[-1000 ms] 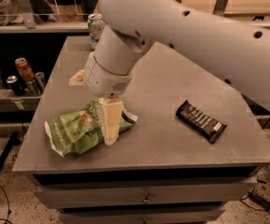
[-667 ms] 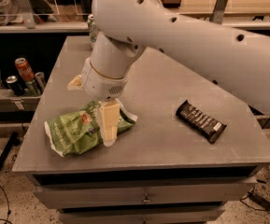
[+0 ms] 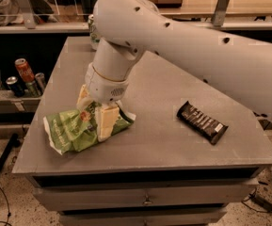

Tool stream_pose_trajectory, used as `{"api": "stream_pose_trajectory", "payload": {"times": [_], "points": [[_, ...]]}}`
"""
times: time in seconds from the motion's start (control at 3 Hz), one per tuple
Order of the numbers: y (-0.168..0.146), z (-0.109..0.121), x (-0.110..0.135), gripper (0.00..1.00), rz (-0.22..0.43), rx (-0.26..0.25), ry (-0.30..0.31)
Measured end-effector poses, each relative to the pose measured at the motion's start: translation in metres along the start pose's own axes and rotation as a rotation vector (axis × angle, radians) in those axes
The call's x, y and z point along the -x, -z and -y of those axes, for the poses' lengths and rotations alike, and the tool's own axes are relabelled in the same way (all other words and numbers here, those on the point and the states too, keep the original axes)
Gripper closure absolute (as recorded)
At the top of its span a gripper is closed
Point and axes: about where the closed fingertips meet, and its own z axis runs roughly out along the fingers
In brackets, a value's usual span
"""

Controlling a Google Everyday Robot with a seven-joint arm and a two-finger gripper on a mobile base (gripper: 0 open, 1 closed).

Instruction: Pick green jalapeno chip bag

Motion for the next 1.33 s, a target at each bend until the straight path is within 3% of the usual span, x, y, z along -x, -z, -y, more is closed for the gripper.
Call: {"api": "stream_pose_trajectory", "payload": {"times": [0.67, 1.0, 1.33], "points": [[0.003, 0.002, -0.003, 0.87, -0.007, 0.006, -0.005], [0.004, 0.002, -0.003, 1.0, -0.007, 0.006, -0.005], [0.031, 0.02, -0.025, 1.0, -0.063, -0.043, -0.033]]}}
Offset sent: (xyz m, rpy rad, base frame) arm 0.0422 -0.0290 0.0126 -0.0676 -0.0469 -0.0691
